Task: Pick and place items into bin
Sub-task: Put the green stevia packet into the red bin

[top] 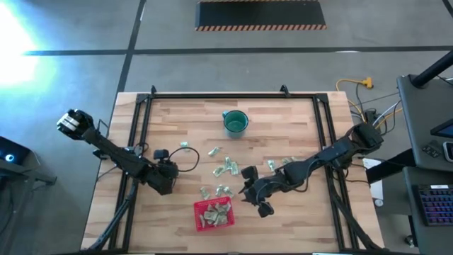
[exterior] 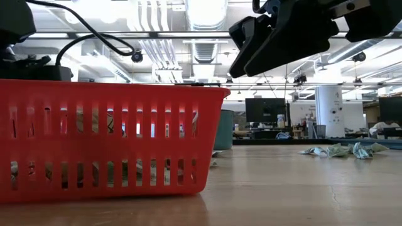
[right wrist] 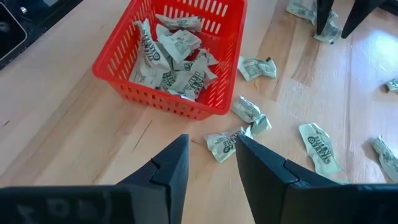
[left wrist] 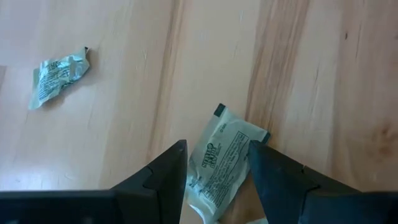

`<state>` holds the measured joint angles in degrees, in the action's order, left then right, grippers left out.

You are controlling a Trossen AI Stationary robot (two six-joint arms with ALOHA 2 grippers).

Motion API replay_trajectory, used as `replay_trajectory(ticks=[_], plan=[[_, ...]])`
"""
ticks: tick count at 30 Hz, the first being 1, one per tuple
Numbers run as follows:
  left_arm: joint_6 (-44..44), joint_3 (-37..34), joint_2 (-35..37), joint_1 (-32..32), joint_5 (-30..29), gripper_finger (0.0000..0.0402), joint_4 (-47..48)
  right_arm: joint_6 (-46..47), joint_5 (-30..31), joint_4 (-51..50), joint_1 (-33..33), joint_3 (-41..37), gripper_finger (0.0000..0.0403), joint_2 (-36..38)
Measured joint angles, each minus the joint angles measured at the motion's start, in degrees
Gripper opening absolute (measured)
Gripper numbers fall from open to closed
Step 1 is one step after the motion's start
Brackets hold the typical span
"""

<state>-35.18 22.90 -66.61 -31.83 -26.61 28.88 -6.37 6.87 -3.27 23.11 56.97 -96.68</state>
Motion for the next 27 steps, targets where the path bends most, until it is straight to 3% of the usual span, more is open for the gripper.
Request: replay_trajectory(ticks=[5, 16, 27], plan=[[-0.04, 0.0, 0.0, 0.0, 0.14, 0.0144, -0.21, 0.0, 0.0, -0.02, 0.0, 0.0, 0.0123, 0.0], [1.45, 0.3, 0.0, 0.0, 0.81, 0.0067, 0.09, -0.02, 0.17, -0.92, 0.0, 0.0, 0.0123, 0.0], [6.18, 3.88, 0.13, 0.0, 0.6, 0.0033, 0.04, -0.02, 0.16, -1.21, 0.0, 0.0, 0.0123, -0.02]])
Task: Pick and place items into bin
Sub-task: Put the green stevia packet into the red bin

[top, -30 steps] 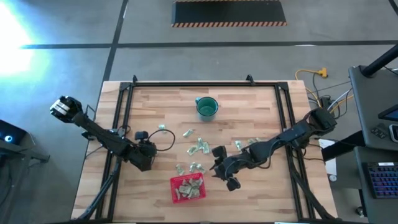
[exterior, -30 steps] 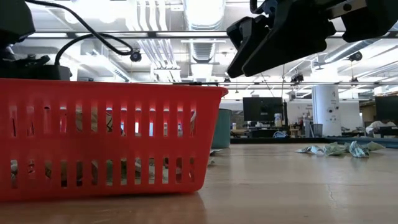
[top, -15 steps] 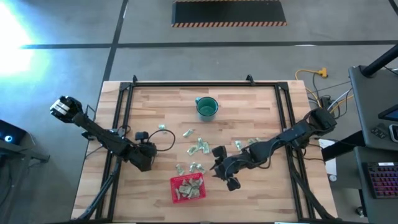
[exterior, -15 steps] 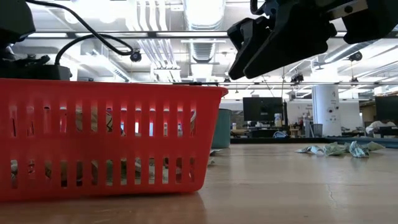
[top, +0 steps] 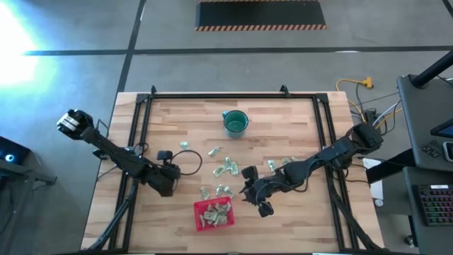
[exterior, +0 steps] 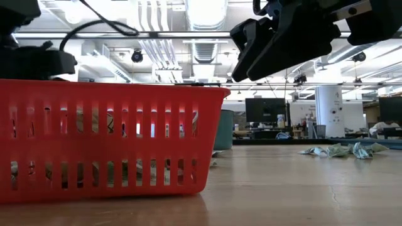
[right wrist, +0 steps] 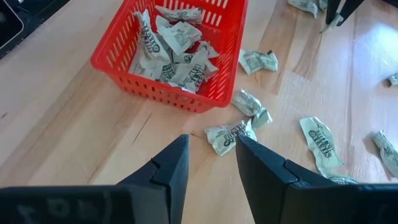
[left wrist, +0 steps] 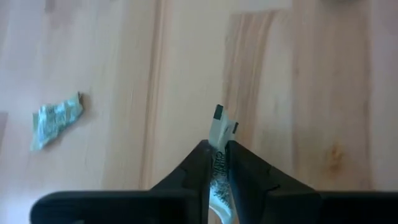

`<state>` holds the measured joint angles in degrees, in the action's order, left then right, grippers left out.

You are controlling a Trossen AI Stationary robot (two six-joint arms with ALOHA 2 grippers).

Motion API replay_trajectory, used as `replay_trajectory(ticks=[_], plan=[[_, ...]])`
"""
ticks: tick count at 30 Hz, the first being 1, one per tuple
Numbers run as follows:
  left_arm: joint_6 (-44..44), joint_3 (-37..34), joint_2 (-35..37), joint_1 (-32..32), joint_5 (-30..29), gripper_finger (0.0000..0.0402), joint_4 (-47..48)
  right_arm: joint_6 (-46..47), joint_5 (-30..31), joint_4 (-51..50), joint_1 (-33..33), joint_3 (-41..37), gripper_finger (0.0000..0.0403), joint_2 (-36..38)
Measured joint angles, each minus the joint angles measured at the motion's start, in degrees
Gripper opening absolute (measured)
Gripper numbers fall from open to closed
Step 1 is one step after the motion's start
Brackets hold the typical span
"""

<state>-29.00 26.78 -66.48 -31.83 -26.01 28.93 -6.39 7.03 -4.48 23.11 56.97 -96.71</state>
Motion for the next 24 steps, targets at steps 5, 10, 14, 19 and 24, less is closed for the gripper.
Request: replay_trajectory(ticks=[5, 10, 14, 19, 24], plan=[[2.73, 2.41, 0.27, 0.0, -0.58, 0.002, -0.25, 0.0, 0.02, -0.65, 0.0, 0.0, 0.0123, 0.0], [8.77, 4.34, 0.29, 0.0, -1.37, 0.0006, -4.58, 0.22, 0.02, -1.59, 0.0, -0.02, 0.0123, 0.0], [17.82, 5.43, 0.27, -0.02, -0.79, 0.0001, -13.34, 0.3, 0.02, -2.64, 0.0, -0.02, 0.0123, 0.0], [27.69, 6.23, 0.22, -0.02, 5.41, 0.0, -24.79, 1.71, 0.06, -5.62, 0.0, -0.02, 0.0123, 0.0], [34.11, 6.03, -0.62, -0.04, 11.17, 0.0, -34.53, 5.74, 1.44, -11.86, -0.02, -0.03, 0.0123, 0.58]])
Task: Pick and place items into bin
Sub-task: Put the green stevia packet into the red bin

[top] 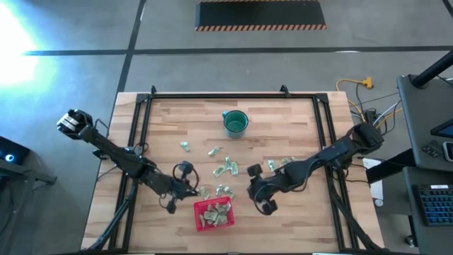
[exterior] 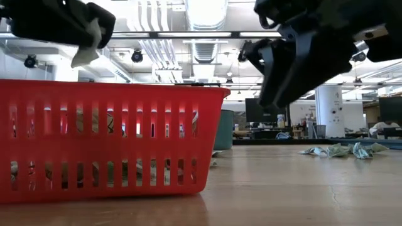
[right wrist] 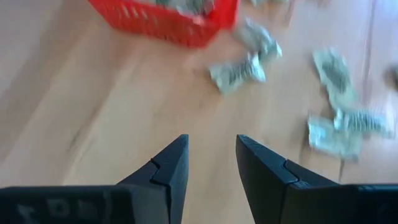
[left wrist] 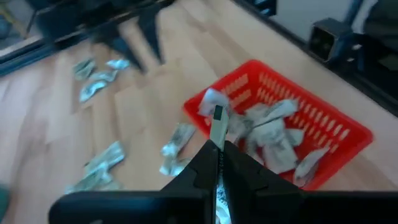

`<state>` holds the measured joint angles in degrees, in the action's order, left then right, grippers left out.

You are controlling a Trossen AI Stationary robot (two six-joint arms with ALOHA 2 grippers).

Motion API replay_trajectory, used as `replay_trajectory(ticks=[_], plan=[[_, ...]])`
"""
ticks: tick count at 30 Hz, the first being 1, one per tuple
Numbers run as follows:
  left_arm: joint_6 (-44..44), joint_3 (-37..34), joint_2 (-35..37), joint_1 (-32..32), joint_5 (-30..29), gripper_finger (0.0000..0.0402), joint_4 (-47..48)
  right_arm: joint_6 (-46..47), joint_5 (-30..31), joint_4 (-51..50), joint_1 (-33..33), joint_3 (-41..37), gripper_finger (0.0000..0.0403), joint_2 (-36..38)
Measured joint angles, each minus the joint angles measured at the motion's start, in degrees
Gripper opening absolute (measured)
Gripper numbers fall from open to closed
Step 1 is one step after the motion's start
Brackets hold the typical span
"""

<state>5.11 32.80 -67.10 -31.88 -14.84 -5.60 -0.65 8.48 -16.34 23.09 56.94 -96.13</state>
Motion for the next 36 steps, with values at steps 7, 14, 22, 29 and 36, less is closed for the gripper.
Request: replay_trajectory(ticks=[7, 14, 22, 29, 36], plan=[[5.36, 0.79, -6.19, 0.0, 5.04, 0.0, -6.56, 8.23, 7.95, -11.04, 0.0, -0.01, 0.0123, 1.71], [9.01, 5.12, -13.7, 0.0, 9.11, 0.0, -8.39, 12.86, 9.75, -15.49, 0.35, -0.28, 0.0123, 4.06], [9.37, 10.23, -21.37, 0.02, 12.04, 0.0, -8.38, 15.62, 11.98, -17.96, 2.32, -1.43, 0.0118, 6.85], [8.91, 11.64, -24.68, 0.02, 11.7, 0.0, -8.36, 21.46, 14.27, -20.61, 4.18, -3.85, 0.0104, 10.14], [5.75, 11.64, -23.92, 0.02, 7.66, 0.0009, -8.53, 26.4, 14.25, -20.86, 4.44, -7.19, 0.0088, 13.55]])
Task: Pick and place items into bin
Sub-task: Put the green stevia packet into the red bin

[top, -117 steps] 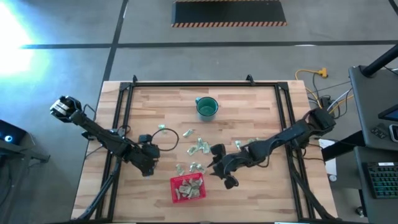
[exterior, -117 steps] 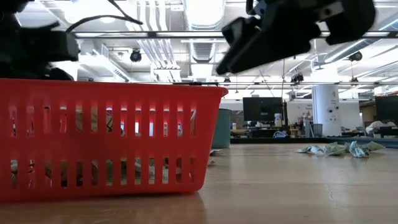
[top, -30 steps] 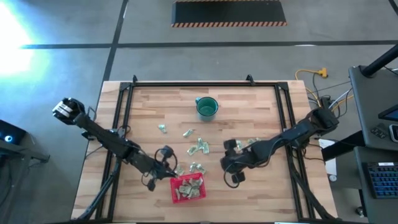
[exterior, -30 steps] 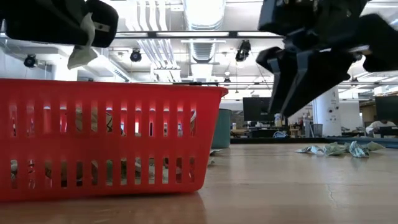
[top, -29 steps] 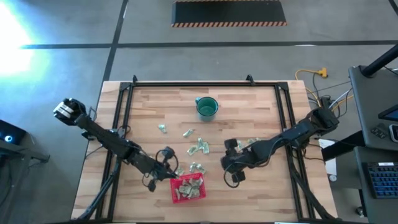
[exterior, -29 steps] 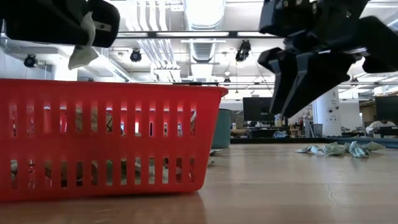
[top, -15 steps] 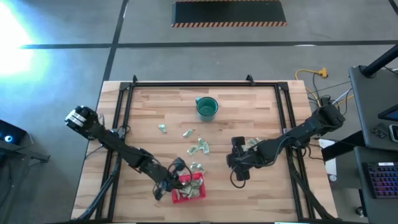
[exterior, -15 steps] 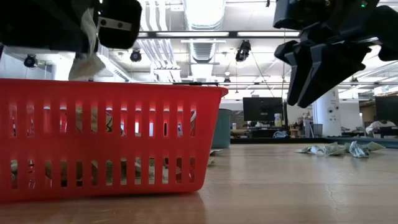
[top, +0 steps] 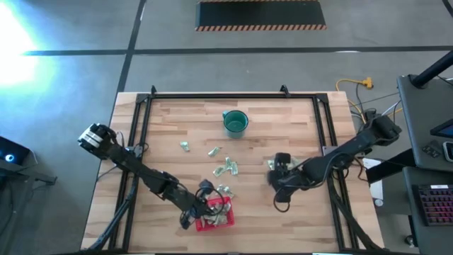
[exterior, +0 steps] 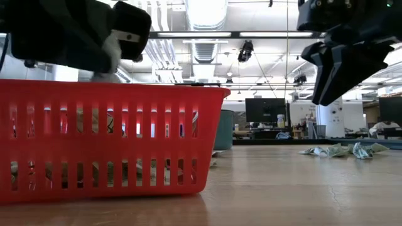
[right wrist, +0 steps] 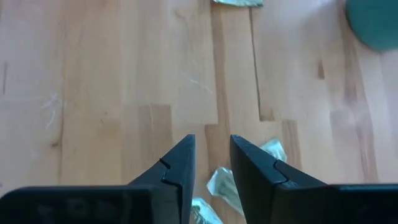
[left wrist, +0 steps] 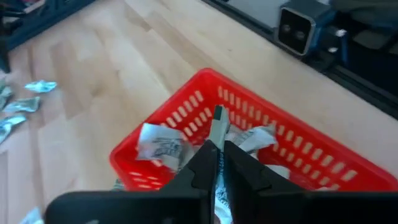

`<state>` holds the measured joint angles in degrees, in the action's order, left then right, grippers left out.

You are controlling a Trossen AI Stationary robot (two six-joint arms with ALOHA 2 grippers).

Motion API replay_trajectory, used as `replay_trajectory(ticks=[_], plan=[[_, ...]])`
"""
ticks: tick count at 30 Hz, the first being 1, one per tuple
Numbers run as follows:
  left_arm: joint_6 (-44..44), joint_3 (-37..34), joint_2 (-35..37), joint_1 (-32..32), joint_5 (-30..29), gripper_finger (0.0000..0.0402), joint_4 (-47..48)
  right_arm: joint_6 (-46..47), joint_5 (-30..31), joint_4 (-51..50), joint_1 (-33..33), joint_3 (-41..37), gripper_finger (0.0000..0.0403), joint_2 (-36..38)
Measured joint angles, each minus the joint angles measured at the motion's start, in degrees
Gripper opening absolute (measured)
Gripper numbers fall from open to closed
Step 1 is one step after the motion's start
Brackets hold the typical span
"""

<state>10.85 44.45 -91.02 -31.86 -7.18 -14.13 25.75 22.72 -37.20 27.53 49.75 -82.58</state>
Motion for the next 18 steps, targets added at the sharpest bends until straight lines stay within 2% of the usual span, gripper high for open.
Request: replay_trajectory(ticks=[11, 18], plan=[[-0.02, 0.0, 0.04, 0.0, -0.8, 0.0122, -0.23, 8.29, -0.22, -0.06, 0.11, -6.22, 0.0079, 4.93], [-0.09, 0.0, 1.58, 0.0, -0.83, 0.0157, 0.98, 13.11, -0.19, 0.25, 0.11, -9.46, 0.0096, 6.51]])
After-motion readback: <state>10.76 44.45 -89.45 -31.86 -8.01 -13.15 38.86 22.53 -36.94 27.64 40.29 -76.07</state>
